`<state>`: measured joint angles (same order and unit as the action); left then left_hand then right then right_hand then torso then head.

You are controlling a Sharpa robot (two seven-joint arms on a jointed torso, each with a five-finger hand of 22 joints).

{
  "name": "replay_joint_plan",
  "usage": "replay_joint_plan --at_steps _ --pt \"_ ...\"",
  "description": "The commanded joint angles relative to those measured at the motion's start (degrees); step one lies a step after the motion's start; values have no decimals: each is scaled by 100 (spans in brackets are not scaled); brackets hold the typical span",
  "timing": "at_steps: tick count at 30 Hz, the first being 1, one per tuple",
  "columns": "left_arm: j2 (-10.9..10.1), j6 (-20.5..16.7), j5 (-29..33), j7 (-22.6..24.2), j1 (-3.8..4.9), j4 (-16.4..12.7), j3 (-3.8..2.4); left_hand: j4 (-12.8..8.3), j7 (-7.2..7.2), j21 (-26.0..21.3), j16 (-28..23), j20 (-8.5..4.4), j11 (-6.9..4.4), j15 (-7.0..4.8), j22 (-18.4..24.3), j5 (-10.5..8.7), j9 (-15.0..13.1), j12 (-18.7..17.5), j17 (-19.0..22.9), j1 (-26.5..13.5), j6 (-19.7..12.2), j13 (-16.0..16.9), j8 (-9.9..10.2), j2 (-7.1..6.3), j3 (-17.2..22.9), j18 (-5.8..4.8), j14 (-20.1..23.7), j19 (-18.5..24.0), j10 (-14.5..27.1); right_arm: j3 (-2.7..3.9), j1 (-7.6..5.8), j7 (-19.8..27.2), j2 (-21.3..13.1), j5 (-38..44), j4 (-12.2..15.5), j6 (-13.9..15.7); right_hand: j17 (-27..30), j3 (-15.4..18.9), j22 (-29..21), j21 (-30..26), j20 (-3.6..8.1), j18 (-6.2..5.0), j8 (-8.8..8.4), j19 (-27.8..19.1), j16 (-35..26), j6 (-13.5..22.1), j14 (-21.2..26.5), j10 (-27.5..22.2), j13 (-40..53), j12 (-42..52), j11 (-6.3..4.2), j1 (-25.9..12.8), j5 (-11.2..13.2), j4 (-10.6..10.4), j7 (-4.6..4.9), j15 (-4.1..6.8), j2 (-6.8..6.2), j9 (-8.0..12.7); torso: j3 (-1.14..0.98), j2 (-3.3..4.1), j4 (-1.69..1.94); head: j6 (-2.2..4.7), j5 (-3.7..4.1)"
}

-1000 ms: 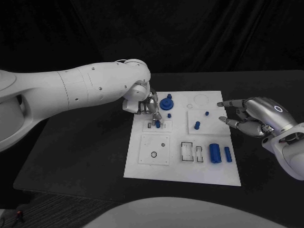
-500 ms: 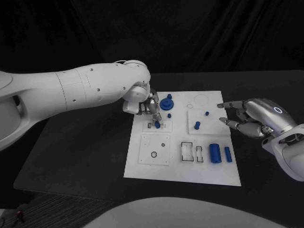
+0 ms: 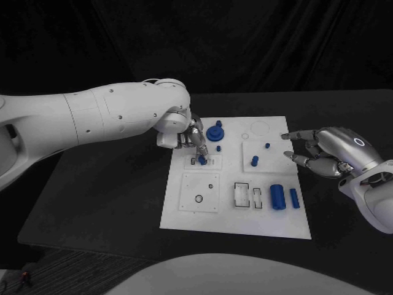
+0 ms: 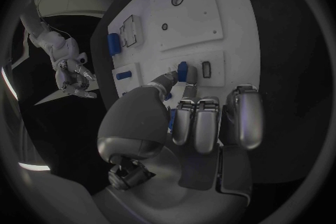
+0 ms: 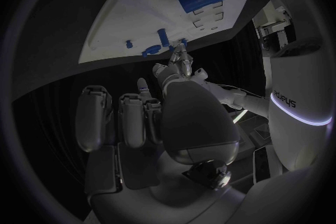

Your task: Assemble the parts on the task board

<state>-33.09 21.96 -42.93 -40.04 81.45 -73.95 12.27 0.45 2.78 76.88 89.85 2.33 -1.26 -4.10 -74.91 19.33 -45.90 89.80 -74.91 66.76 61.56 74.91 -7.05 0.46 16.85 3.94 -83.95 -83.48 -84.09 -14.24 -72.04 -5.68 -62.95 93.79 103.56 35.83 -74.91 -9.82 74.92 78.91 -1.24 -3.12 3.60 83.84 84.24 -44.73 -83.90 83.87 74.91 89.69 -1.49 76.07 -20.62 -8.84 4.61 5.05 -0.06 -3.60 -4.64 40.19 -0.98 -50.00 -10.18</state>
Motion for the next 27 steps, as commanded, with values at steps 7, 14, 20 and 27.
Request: replay_joint_plan --at_steps 7,14,20,27 --pt "-394 -1263 4 -70 -10 -576 4 -286 -59 -39 15 -46 -58 -49 -1071 137 -125 20 -1509 -194 49 1509 -125 -43 490 -65 -605 5 -591 3 21 -105 -20 12 -4 9 -677 -39 1164 -50 -36 51 -3 158 -49 -19 -460 613 1509 31 37 56 -38 11 1 -33 -18 -3 2 3 7 0 18" --pt "-749 -2030 -516 96 -9 -1123 5 -310 -54 -94 15 -47 -54 -50 -1058 249 -238 20 -1509 -349 -4 1509 -215 -90 673 -56 -605 28 -591 3 22 -116 -43 12 -2 25 -668 -51 1162 -57 -38 50 -8 154 -56 4 -457 613 1509 31 37 64 -48 19 1 -34 -25 0 -2 -2 5 0 -36" --pt "-937 -2571 -799 188 -13 -1461 7 -284 -50 -96 15 -46 -51 -49 -1058 206 -254 20 -1509 -394 -32 1509 -223 -93 694 -57 -605 27 -591 3 23 -118 -44 12 3 49 -669 -58 1162 -57 -39 50 -10 153 -54 14 -457 613 1509 31 37 70 -53 24 2 -35 -29 2 -4 -2 4 20 -44" --pt "-1077 -3251 -1153 303 -179 -1725 9 -263 -50 -82 15 -46 -52 -50 -1063 200 -267 20 -1509 -409 -45 1509 -233 -68 727 -60 -605 18 -591 3 35 -118 -74 12 28 69 -667 -63 1161 -60 -39 49 -10 152 -56 14 -456 613 1509 31 37 73 -56 27 3 -35 -31 2 -7 -5 3 15 -8"
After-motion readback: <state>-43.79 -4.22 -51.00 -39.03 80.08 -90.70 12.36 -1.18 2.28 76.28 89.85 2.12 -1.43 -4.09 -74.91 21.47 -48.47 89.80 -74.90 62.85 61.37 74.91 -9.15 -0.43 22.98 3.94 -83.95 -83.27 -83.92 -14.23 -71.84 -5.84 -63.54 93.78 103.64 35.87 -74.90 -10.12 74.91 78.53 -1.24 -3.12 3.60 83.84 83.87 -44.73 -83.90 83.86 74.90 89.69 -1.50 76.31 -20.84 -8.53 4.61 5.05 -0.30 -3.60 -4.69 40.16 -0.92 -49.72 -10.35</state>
